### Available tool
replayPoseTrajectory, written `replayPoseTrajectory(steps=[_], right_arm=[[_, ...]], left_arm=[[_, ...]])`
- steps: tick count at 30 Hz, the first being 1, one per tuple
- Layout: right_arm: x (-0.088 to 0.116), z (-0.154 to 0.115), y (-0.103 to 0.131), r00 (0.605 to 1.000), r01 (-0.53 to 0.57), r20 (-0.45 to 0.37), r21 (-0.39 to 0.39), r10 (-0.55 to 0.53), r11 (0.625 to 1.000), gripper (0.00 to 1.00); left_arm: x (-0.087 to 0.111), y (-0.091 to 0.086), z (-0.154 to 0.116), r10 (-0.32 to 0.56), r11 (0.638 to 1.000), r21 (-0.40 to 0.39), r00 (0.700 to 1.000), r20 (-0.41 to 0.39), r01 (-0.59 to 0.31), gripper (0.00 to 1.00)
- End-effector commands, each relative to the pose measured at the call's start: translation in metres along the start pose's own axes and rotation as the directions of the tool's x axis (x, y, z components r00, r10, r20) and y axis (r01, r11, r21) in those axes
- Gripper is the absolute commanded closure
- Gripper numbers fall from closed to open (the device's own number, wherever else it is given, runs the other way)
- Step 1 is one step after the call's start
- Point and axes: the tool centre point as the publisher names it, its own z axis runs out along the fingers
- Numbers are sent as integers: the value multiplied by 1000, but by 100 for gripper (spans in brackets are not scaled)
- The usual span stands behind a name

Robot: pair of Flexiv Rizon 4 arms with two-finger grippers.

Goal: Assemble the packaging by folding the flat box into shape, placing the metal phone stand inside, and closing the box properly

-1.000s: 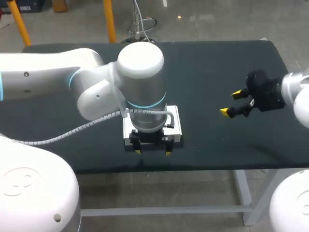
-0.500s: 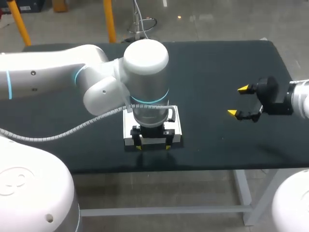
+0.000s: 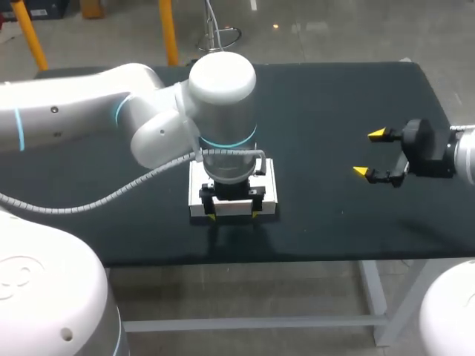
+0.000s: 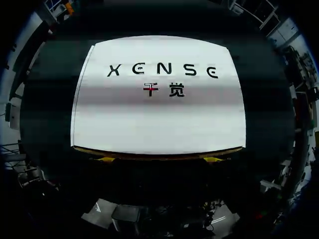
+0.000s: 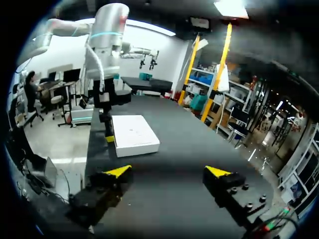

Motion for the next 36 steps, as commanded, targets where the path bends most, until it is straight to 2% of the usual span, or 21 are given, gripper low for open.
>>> replayPoseTrajectory(steps=[1,14,36], right_arm=[[-1,-3,-2,1000,1,-3,-130,-2,992,0],[-1,-3,-2,1000,1,-3,-130,-2,992,0],[-1,-3,-2,1000,1,-3,-130,-2,992,0]], left_arm=[[4,-16,4,-15,1000,-10,1000,19,15,0],[3,-74,11,-37,999,-20,999,31,37,0],[-11,-194,30,-41,995,-87,999,22,43,0]])
